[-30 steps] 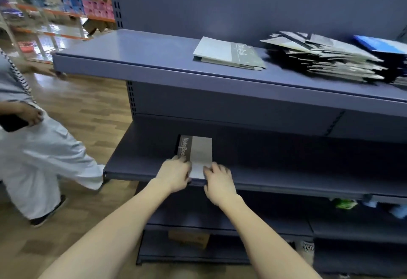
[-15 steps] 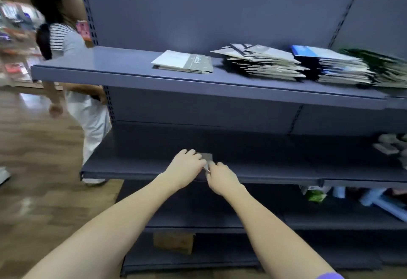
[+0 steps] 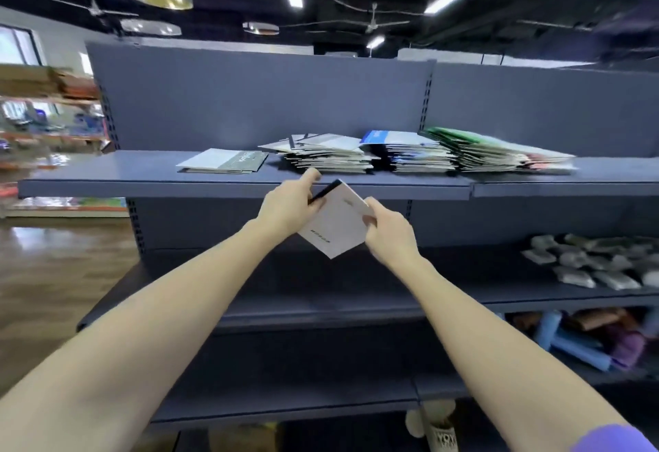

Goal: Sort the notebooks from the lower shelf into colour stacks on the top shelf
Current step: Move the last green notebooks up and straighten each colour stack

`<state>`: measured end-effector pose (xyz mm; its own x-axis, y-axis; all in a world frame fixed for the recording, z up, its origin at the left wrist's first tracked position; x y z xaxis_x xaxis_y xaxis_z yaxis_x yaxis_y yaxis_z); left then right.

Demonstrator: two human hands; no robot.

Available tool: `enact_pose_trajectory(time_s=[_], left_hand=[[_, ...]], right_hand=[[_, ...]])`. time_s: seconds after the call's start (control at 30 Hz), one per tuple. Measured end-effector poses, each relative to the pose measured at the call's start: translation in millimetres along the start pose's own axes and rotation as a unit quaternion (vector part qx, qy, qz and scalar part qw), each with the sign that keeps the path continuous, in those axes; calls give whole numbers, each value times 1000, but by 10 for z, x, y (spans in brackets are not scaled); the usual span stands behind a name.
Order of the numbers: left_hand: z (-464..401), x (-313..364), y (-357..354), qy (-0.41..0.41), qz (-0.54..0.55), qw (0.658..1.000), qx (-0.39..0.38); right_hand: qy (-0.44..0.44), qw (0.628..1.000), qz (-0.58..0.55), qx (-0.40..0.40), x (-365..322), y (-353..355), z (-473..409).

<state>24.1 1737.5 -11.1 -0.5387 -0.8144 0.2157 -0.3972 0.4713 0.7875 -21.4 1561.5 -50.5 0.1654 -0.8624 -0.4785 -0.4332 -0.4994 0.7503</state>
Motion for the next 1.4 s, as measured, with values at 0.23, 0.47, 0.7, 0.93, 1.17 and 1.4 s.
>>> enact_pose_trajectory(time_s=[0.23,0.47,0.7,0.93,1.17,1.4], left_hand=[[-377,-55,539,52,-93,993,41],[-697,-449,789,108,-157,982,5],[-1085,-947,634,106,-133,985,-9],[-1500,-1271,238,64,-79,994,-28],[-1826,-1516,-203,87,22,995,-48],[-2043,-1577,-423,73,14,996,-50]], right_hand=[[83,975,-56,200,-269,1012,-322],[130,942,-106,292,-547,1242,-854],[108,969,-3,222,-684,662,-1648],[2,997,16,-81,-338,-346,-1945],[-15,998,58,0,-375,-460,-2213],[0,984,94,151,-334,-464,-2199]])
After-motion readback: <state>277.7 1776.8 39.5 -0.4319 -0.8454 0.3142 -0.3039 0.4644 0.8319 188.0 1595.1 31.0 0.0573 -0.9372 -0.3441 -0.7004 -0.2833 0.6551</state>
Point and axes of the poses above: each hand's wrist, its own z-axis away from the middle knuckle, its own y-axis out of the back of the hand, x = y × z, the point moved 9 cm from there along -z, towards the middle knuckle, and after that the axes turned 4 degrees about -y, right-handed, at the moved point
